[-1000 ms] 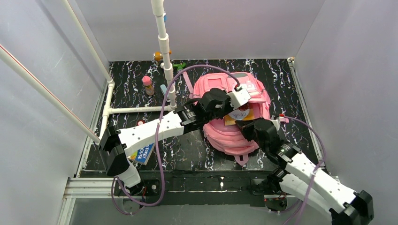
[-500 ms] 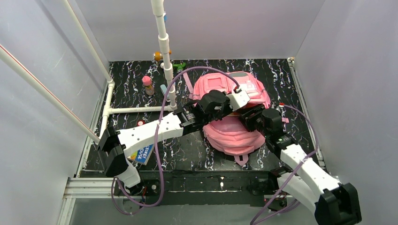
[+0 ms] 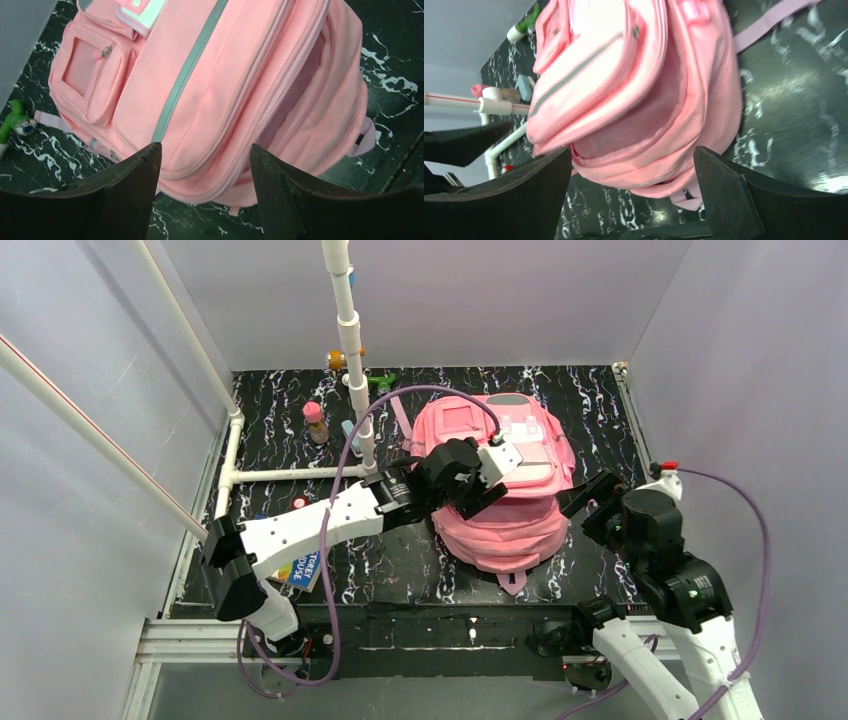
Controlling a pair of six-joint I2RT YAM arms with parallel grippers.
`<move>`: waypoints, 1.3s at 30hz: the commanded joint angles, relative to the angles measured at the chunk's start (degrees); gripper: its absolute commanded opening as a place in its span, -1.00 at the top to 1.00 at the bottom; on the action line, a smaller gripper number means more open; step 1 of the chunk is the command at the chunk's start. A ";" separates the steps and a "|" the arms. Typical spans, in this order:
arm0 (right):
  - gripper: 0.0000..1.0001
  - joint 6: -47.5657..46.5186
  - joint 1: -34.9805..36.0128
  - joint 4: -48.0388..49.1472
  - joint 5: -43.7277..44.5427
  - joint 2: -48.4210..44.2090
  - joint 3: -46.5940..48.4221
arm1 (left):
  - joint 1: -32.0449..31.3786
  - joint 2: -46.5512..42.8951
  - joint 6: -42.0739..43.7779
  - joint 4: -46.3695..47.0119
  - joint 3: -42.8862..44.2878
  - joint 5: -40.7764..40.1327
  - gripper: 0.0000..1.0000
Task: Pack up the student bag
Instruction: Place the book in the student bag, then pick up the book from the center of the board.
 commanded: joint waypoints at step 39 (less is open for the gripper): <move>-0.97 -62.58 62.36 83.22 -1.38 90.17 22.20 | 0.12 -43.48 -2.15 -29.76 7.72 -38.43 -0.89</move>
